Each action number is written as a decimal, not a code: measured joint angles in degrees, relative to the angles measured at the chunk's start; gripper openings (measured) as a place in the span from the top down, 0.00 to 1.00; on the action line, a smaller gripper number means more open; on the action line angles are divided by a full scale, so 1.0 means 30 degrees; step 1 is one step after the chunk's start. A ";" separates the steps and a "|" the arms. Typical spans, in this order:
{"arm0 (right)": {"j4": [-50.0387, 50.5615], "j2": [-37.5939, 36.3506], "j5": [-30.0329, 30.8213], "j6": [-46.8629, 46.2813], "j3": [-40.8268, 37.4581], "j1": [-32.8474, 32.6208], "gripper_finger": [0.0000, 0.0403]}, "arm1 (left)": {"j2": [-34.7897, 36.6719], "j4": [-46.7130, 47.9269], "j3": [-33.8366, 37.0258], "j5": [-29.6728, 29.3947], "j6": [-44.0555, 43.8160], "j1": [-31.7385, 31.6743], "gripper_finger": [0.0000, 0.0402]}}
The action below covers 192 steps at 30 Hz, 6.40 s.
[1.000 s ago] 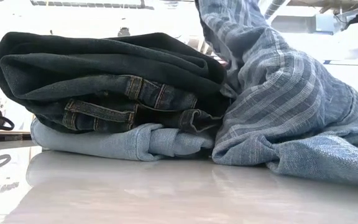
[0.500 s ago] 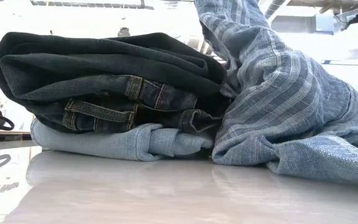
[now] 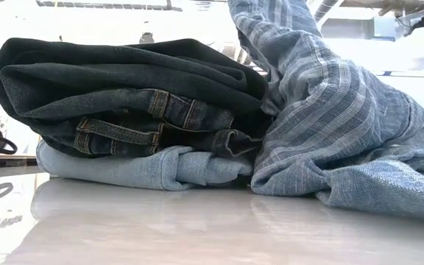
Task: Fold Laundry from Bin
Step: Remove the blue and white patterned shirt from the red laundry bin, then fold the blue and white patterned shirt
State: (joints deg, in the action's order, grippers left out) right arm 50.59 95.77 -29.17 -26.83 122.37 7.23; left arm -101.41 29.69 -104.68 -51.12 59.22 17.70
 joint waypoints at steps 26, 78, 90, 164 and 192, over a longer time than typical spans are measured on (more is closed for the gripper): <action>0.4593 -0.8813 0.9130 -0.5261 -1.3671 -1.0750 0.86 | 0.2153 1.1295 -0.0022 -0.1794 -2.0408 0.3293 1.00; 0.9368 -0.2536 0.9753 -0.2829 -0.6777 -1.3456 0.93 | 0.3164 0.8262 0.0000 0.2335 -2.2479 0.4817 1.00; 0.6881 -0.4900 0.8877 0.1435 0.2876 -1.4943 0.93 | 0.3162 -1.2525 -0.0015 1.2630 -1.3659 0.4535 1.00; -0.0150 -1.3551 1.6133 -0.2782 -2.3395 -0.1812 0.35 | 0.6965 1.5989 0.6863 0.1938 -3.3810 -0.4071 1.00; -0.8406 -1.1964 1.4870 -0.1708 -2.9589 -0.1368 0.91 | 0.6965 1.4267 0.6856 0.3440 -3.3655 -0.4418 1.00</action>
State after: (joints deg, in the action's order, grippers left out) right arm 25.37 59.88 15.44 -31.96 33.60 3.12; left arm -80.51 72.49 -84.12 -40.80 -41.74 4.45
